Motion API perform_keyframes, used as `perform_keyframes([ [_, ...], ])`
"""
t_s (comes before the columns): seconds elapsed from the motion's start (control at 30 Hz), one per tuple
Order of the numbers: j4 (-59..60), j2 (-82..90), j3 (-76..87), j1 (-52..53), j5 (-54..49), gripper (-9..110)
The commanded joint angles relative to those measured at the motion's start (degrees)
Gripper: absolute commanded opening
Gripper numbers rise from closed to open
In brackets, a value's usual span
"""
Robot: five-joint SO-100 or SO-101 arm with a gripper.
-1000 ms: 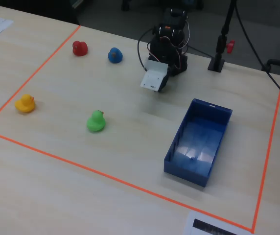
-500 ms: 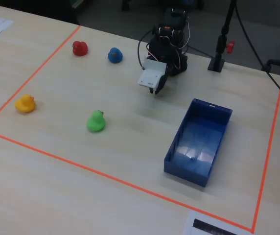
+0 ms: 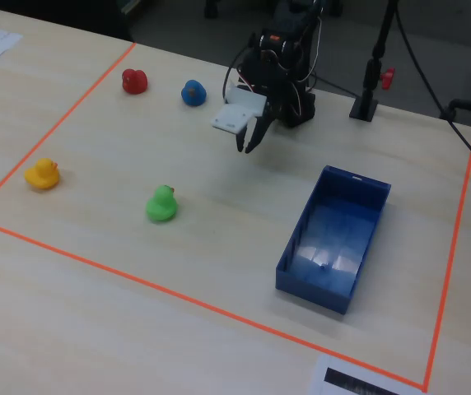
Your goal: Grasp yellow duck and put it into box.
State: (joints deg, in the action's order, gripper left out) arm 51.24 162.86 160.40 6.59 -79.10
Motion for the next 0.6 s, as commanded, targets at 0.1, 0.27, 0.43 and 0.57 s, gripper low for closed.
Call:
perform_keyframes([
  [0.1, -8.8, -27.8, -29.7, 6.5, 5.9, 0],
  [0.27, -22.6, -38.5, -37.8, 11.6, 8.3, 0],
  [0.43, -41.2, -42.5, -32.6, 16.9, 8.3, 0],
  [0.57, -51.6, -46.2, -30.0, 20.8, 8.6, 0],
])
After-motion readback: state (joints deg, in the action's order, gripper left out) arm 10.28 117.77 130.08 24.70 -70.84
